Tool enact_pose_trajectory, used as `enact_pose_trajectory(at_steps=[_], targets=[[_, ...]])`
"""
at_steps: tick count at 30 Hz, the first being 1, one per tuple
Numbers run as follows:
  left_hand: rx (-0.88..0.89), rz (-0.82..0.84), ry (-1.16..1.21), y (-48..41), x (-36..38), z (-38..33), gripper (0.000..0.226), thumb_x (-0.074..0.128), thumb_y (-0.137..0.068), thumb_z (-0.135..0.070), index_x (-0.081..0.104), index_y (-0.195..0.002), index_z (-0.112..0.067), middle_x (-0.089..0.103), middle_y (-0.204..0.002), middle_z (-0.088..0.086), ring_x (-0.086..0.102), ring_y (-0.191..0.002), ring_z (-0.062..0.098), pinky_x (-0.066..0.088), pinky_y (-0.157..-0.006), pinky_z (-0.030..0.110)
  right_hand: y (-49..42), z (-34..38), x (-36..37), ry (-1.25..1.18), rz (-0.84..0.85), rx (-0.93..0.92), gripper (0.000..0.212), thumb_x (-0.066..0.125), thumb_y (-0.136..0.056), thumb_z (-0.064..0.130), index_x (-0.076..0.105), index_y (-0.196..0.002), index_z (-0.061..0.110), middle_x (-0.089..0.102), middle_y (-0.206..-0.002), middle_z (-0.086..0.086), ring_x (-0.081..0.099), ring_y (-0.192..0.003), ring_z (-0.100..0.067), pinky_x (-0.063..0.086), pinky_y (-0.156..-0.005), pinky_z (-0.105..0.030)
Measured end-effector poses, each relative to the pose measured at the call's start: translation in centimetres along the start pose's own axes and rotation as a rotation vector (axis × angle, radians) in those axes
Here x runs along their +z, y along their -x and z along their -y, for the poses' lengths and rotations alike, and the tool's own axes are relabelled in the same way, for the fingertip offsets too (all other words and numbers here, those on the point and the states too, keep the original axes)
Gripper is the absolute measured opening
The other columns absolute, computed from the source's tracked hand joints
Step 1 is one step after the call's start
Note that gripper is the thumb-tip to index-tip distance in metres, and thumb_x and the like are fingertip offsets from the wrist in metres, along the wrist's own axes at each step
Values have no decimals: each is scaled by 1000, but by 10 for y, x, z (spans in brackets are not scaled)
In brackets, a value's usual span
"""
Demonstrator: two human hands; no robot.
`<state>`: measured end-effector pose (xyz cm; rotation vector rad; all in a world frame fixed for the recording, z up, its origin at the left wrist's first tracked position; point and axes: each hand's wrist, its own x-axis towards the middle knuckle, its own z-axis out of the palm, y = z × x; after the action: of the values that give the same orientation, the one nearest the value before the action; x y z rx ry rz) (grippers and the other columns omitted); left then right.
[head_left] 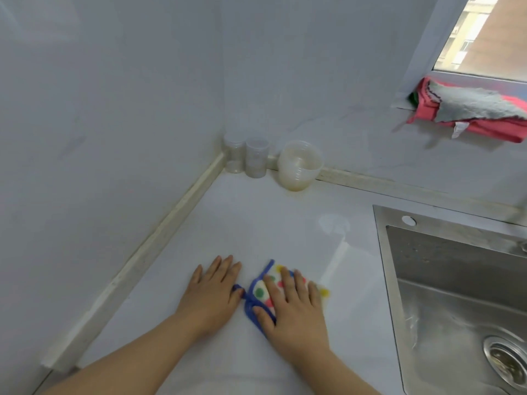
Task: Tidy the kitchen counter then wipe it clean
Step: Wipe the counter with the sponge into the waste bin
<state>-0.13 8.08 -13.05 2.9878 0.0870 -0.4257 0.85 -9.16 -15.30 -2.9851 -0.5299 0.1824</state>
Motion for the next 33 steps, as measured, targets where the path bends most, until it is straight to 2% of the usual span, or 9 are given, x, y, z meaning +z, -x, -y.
enact_pose_trajectory(at_steps=[7, 13, 17, 19, 21, 24, 28, 31, 33], targets=[[-11, -121, 11, 28, 10, 27, 104, -27, -52, -52, -6, -150, -24, -12, -158, -6, -13, -145, 12, -7, -117, 35, -4, -35, -20, -68, -43, 456, 59, 13, -97, 50, 6, -151, 28, -2, -160, -5, -3, -147, -26, 1, -118, -45], [-97, -175, 92, 50, 14, 58, 103, -25, -53, -49, -4, -151, -22, -9, -159, -5, -10, -146, 12, -5, -117, 33, 12, 93, 10, -45, -88, 40, 66, 33, -73, 63, 72, -110, 24, 67, -118, -11, 64, -109, -33, 15, -103, -44], [-142, -221, 75, 62, 13, 72, 83, -2, -77, -44, 27, -147, -11, 23, -155, -1, 23, -143, 15, 23, -114, 34, 13, 105, 15, -15, -9, -120, 66, 14, -93, 58, 71, -109, 28, 69, -115, -6, 67, -105, -28, 17, -103, -43], [-120, -201, 52, 68, 17, 82, 62, 27, -80, -37, 67, -117, -7, 63, -124, 4, 62, -112, 18, 53, -86, 34, 5, 82, 11, -15, -75, -25, 70, 11, -93, 55, 73, -107, 24, 69, -114, -10, 67, -103, -31, 27, -95, -44], [-83, -154, -7, 76, 22, 90, 51, 35, -78, -34, 75, -100, -12, 72, -105, 0, 70, -94, 15, 57, -68, 32, 5, 66, -3, -69, 8, 192, 86, -8, -87, 58, 58, -129, 21, 52, -138, -15, 51, -126, -32, 23, -103, -46], [-60, -157, -4, 82, 28, 97, 50, 35, -77, -34, 75, -100, -13, 72, -105, -1, 70, -95, 13, 57, -69, 28, 8, 75, -10, -74, 64, 279, 76, -6, -85, 58, 9, -151, 24, 3, -159, -8, 3, -147, -27, 2, -117, -45], [-76, -213, 138, 85, 33, 104, 66, 22, -81, -36, 61, -123, -4, 57, -131, 5, 58, -119, 18, 43, -97, 23, 26, 130, 11, -41, -7, 27, 65, 21, -87, 53, 69, -115, 19, 64, -123, -11, 62, -111, -33, 20, -103, -45], [-57, -305, 238, 90, 28, 102, 58, 15, -96, -32, 15, -149, -8, 12, -156, 0, 14, -145, 13, 5, -110, 14, 32, 141, 18, 4, 48, -130, 73, 3, -95, 52, 72, -107, 31, 70, -113, 0, 68, -103, -22, 19, -102, -39], [-39, -424, 220, 89, 27, 105, 50, 29, -96, -20, 35, -142, -1, 31, -149, 5, 37, -137, 15, 22, -106, 11, 26, 125, 14, 3, -9, -88, 74, 2, -96, 51, 72, -106, 31, 71, -112, 0, 69, -101, -21, 30, -95, -38]])
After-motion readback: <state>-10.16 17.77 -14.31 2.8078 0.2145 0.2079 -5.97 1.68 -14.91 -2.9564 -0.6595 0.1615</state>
